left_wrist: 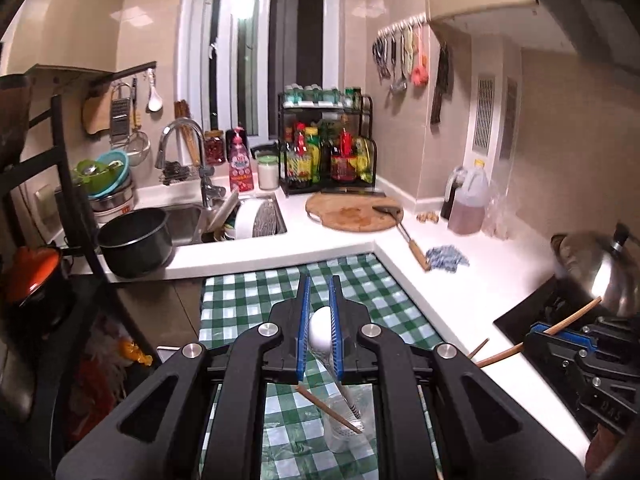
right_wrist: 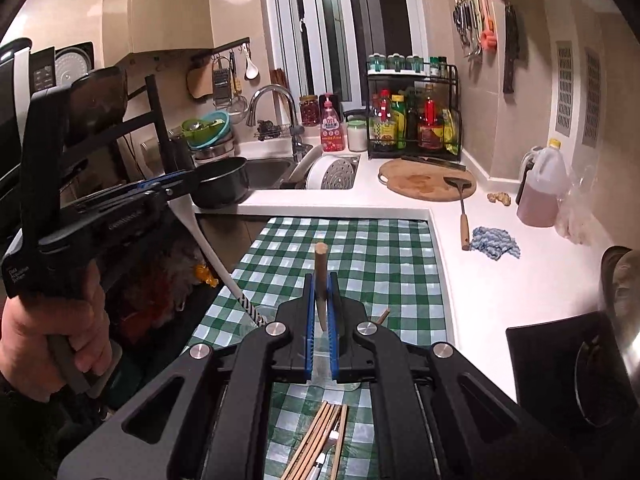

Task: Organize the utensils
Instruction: 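Lift the spoon and chopstick and carry both above the clear container, then open both grippers to drop the spoon and chopstick into the container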

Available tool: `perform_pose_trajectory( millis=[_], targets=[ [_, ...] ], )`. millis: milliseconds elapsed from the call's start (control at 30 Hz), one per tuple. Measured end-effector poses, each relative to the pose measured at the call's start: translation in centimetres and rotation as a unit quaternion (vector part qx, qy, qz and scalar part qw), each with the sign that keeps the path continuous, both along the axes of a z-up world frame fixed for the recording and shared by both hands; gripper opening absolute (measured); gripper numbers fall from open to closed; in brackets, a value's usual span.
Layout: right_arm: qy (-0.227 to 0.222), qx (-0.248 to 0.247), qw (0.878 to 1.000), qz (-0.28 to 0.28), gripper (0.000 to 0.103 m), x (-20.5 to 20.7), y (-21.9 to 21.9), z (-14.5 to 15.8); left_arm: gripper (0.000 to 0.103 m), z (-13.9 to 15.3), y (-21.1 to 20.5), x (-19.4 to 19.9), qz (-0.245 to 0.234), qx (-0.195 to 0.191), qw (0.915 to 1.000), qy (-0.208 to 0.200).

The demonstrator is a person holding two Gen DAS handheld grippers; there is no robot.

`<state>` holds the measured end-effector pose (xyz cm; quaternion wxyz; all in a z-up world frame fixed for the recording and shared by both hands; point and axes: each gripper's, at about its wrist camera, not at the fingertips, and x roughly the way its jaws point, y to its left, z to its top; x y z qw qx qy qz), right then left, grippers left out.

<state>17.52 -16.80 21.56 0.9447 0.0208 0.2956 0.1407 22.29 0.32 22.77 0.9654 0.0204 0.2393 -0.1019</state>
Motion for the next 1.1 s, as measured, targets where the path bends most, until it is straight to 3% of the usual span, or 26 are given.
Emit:
perform_pose_trajectory(
  millis=[333,567,667,700,800,933,1100],
  targets=[
    [0.044,-0.032,0.998,0.004,0.006,2.9,1.2,-5.3,0.01,-7.0,-2.6,3.6,-0.029,0.026,0.9974,0.061],
    [0.073,-0.037,0.997,0.007,0.006,4.0,1.4,-7.6,0.01,-10.0,-3.2,4.2,-0.034,0.039,0.9948,0.088],
    [0.085,-0.036,0.996,0.0,0.013,4.2,1.2,-8.2,0.011,-10.6,-3.1,4.3,-0.034,0.038,0.9938,0.099],
    [0.086,-0.035,0.996,-0.004,0.021,4.3,1.2,-8.2,0.014,-10.5,-3.0,4.2,-0.033,0.036,0.9942,0.096],
    [0.083,-0.038,0.996,-0.011,0.028,4.0,1.1,-7.6,0.029,-9.0,-2.6,3.2,-0.032,0.025,0.9966,0.072],
    [0.057,-0.05,0.997,-0.028,0.034,2.7,0.8,-5.5,0.029,-5.9,-2.0,1.0,-0.022,0.013,0.9993,0.026],
    [0.007,-0.051,0.998,-0.045,0.034,-0.7,-0.3,-2.5,0.03,-2.8,-1.2,-3.5,-0.006,0.0,0.9997,-0.025]
  ],
)
